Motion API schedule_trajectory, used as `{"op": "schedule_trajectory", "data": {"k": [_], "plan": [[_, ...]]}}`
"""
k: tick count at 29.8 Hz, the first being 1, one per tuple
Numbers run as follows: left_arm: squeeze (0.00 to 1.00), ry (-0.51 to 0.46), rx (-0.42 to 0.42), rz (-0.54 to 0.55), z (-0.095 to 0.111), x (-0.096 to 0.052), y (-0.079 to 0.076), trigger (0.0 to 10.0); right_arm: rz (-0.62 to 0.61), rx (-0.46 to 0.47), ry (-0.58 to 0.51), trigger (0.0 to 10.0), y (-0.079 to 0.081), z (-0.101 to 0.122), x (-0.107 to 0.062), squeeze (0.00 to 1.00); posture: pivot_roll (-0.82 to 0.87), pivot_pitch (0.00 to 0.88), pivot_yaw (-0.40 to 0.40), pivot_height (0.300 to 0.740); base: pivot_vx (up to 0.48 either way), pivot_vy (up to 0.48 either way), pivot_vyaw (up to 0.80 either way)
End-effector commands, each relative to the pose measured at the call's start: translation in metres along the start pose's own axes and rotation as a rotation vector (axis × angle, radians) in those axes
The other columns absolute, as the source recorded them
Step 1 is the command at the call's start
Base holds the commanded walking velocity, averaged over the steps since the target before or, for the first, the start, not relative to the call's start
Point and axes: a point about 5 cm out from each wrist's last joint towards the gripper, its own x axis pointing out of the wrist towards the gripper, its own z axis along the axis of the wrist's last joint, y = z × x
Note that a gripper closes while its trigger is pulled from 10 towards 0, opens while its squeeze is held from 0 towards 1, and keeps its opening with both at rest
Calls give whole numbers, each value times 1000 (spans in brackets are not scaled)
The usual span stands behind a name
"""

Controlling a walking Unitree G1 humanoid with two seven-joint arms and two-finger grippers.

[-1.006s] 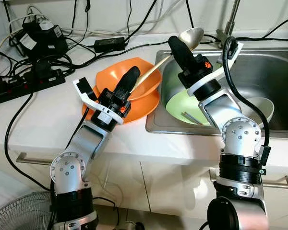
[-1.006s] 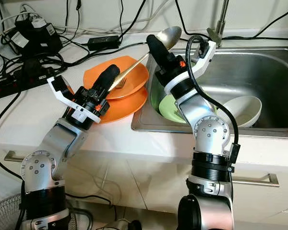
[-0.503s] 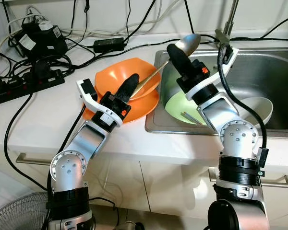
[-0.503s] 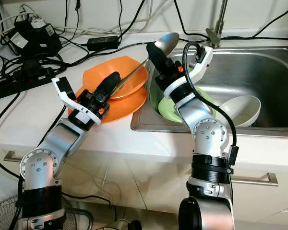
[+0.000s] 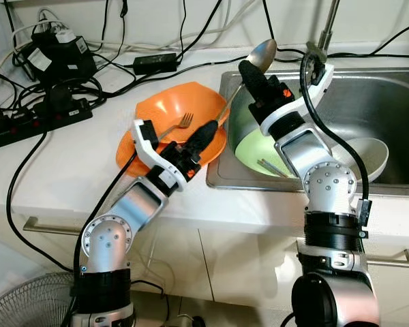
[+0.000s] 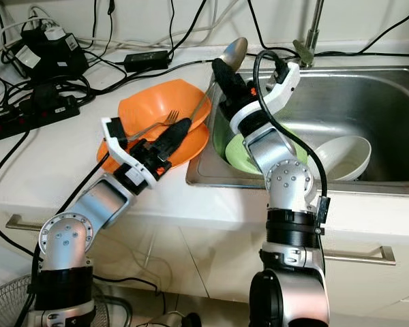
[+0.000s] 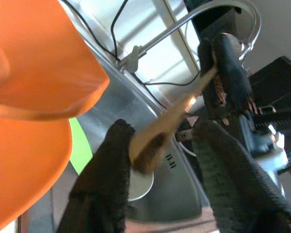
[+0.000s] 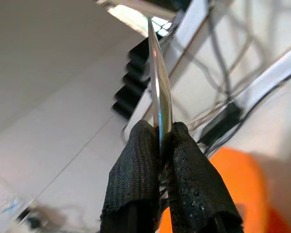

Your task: Kitchen organization

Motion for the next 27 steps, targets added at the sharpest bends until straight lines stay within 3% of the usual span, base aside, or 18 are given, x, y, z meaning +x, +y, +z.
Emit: {"op": "schedule_trajectory", "data": {"k": [1, 9, 14, 18, 21, 24, 25, 27], "plan": [[1000, -3, 42, -58, 4, -1, -12, 10000, -122, -46, -50, 0, -17, 11, -2, 0, -32, 43, 148, 740, 0, 0, 0], [1000, 35, 88, -78, -1, -2, -16, 10000, -214, -68, -134, 0, -31, 30, -3, 0, -33, 45, 146, 740, 0, 0, 0], [1000, 57, 120, -81, -3, -2, -16, 10000, -340, -253, -204, 0, -47, 51, -6, 0, -33, 45, 146, 740, 0, 0, 0], [1000, 131, 257, -57, -8, -4, -13, 10000, -450, -563, -130, 0, -63, 52, -9, 0, -31, 44, 146, 740, 0, 0, 0], [1000, 169, 354, -35, -10, -4, -10, 10000, -468, -700, -104, 0, -70, 50, -11, 0, -31, 44, 146, 740, 0, 0, 0], [1000, 180, 572, 33, -10, -4, 2, 10000, -496, -794, -46, 4235, -85, 42, -14, 0, -28, 43, 146, 740, 0, 0, 0], [1000, 180, 572, 33, -10, -4, 2, 10000, -496, -794, -46, 4235, -85, 42, -14, 0, -28, 43, 146, 740, 0, 0, 0], [1000, 200, 633, 50, -12, -4, 6, 10000, -516, -877, 3, 10000, -92, 36, -15, 0, -22, 42, 147, 740, 0, 0, 0]]}}
